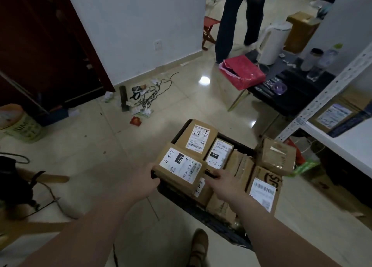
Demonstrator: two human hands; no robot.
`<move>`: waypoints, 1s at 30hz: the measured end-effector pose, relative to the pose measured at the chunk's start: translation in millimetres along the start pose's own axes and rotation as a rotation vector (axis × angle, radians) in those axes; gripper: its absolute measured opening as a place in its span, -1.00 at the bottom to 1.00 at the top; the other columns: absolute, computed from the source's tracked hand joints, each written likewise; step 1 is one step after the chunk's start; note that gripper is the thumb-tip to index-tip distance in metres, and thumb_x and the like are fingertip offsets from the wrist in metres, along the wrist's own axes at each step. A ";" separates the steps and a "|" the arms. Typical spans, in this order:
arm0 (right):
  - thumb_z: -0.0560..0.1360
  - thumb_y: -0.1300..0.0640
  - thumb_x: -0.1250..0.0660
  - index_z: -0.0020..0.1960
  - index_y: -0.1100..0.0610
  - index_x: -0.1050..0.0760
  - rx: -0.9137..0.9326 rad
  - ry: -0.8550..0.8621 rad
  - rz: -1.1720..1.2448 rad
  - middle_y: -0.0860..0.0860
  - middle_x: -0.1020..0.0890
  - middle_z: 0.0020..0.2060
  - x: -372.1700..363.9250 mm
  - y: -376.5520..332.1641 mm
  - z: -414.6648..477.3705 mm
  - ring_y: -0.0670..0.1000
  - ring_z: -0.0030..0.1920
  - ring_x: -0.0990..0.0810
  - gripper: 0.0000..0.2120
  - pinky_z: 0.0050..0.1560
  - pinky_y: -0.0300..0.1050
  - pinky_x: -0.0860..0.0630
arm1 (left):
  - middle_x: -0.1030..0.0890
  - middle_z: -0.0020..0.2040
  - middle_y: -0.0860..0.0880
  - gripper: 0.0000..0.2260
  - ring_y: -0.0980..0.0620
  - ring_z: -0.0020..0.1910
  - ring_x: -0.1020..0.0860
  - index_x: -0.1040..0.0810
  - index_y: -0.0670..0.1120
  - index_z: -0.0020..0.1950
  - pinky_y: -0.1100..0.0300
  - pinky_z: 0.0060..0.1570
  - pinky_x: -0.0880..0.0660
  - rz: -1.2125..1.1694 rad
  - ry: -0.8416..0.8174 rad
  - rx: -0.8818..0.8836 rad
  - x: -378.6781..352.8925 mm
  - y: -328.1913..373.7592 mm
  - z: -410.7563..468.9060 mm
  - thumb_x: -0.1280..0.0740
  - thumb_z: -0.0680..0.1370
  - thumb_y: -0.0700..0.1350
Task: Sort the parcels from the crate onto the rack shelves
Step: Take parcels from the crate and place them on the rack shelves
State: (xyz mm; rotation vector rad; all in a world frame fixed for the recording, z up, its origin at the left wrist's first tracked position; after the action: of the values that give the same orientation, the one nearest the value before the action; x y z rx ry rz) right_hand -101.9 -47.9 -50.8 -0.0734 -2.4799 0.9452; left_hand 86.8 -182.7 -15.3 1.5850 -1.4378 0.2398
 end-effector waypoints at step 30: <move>0.48 -0.17 -0.37 0.28 -0.15 -0.46 0.148 0.318 1.080 0.06 -0.63 0.17 87.9 -52.7 -32.3 0.10 0.19 -0.54 -0.61 0.24 0.20 -0.39 | -0.63 0.05 -0.02 -0.55 -0.04 -0.01 -0.62 -0.28 -0.03 0.39 0.05 -0.06 -0.56 -0.720 -0.280 -0.175 41.4 127.8 37.1 -0.30 0.56 0.04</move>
State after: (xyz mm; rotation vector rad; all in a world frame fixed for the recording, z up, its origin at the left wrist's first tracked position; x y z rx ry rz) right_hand -158.6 -49.2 40.4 -1.4857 -1.9661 1.3508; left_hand -26.4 -219.5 57.2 1.9238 -0.9613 -0.5309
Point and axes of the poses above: each hand's wrist, its own z-axis towards the middle knuckle, its own x-axis out of the back of the hand, y = z × x, the point moved 10 cm from there along z, towards the middle knuckle
